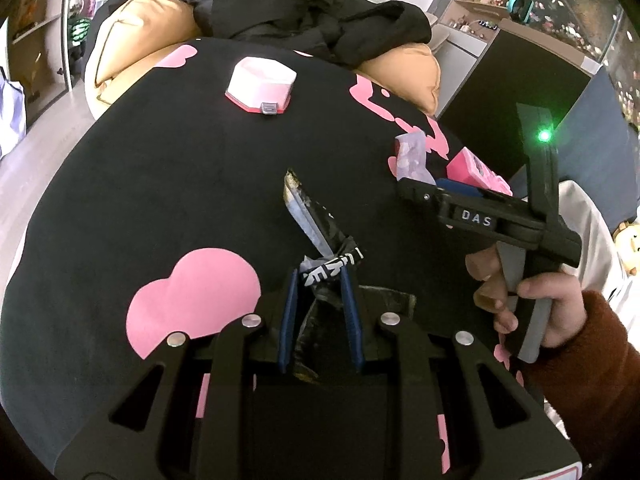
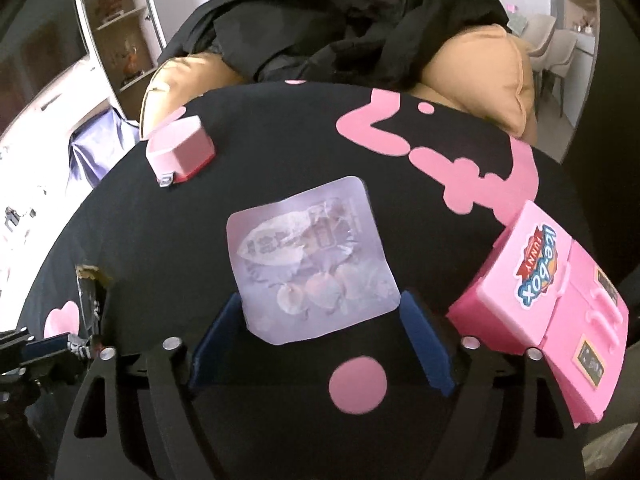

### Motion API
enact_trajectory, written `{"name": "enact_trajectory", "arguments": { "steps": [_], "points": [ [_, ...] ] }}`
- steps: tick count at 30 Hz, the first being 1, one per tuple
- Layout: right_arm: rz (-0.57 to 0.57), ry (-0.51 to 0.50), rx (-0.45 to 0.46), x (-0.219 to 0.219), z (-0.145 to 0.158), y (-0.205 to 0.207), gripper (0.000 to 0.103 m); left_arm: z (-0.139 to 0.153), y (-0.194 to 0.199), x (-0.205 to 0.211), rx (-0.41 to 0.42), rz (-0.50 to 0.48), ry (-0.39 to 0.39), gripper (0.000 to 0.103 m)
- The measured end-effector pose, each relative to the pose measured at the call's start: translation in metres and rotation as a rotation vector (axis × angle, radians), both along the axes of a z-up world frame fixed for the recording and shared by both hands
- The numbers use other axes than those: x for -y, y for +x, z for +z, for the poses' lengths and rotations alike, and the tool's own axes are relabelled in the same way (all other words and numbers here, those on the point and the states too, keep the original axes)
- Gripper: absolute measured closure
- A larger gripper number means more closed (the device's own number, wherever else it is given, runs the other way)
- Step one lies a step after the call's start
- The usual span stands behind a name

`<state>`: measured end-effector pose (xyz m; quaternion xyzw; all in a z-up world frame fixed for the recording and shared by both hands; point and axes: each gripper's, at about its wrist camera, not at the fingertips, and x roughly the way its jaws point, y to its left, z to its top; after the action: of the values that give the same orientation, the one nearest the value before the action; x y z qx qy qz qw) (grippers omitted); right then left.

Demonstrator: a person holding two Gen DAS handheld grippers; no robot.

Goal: Collect trash
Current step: 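Grasp the clear lavender wrapper with the right gripper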

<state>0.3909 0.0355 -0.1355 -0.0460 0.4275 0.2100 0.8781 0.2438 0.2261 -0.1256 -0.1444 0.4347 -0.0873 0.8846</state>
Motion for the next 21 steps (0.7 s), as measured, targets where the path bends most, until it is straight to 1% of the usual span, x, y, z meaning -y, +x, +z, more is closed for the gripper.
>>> {"name": "enact_trajectory", "arguments": {
  "steps": [1, 2, 3, 5, 9, 11, 14, 16, 17, 18, 20, 21],
  "points": [
    [0.015, 0.002, 0.015, -0.001, 0.002, -0.002, 0.037, 0.0, 0.0, -0.001, 0.001, 0.002, -0.001, 0.082],
    [0.027, 0.001, 0.029, -0.002, 0.004, -0.005, 0.058, 0.001, -0.001, -0.003, 0.002, 0.005, -0.003, 0.082],
    [0.045, -0.002, 0.01, -0.003, 0.004, -0.007, 0.076, 0.001, -0.001, -0.004, 0.002, 0.009, -0.005, 0.082],
    [0.057, 0.007, 0.005, -0.002, 0.006, -0.011, 0.077, 0.002, -0.001, -0.006, 0.002, 0.013, -0.007, 0.082],
    [0.067, 0.02, 0.006, 0.006, 0.01, -0.023, 0.087, 0.001, 0.0, -0.006, 0.004, 0.02, -0.018, 0.082],
    [0.069, 0.028, 0.016, 0.01, 0.014, -0.029, 0.09, 0.001, 0.0, -0.005, 0.001, 0.016, -0.023, 0.082],
    [0.085, 0.046, 0.034, 0.014, 0.025, -0.038, 0.09, 0.002, 0.0, -0.002, 0.0, 0.01, -0.024, 0.082],
    [0.104, 0.031, 0.047, 0.009, 0.032, -0.041, 0.088, 0.004, 0.0, -0.001, 0.006, 0.008, -0.026, 0.082],
    [0.11, 0.01, 0.056, 0.004, 0.034, -0.04, 0.081, 0.005, 0.0, -0.001, 0.01, 0.009, -0.027, 0.082],
    [0.112, -0.003, 0.066, 0.001, 0.034, -0.04, 0.066, 0.006, 0.0, -0.001, 0.015, 0.011, -0.028, 0.082],
    [0.111, -0.034, 0.099, -0.008, 0.032, -0.038, 0.054, 0.008, 0.0, -0.001, 0.024, 0.014, -0.031, 0.082],
    [0.106, -0.05, 0.112, -0.012, 0.03, -0.037, 0.054, 0.009, 0.0, -0.002, 0.027, 0.015, -0.032, 0.082]
  ]
}}
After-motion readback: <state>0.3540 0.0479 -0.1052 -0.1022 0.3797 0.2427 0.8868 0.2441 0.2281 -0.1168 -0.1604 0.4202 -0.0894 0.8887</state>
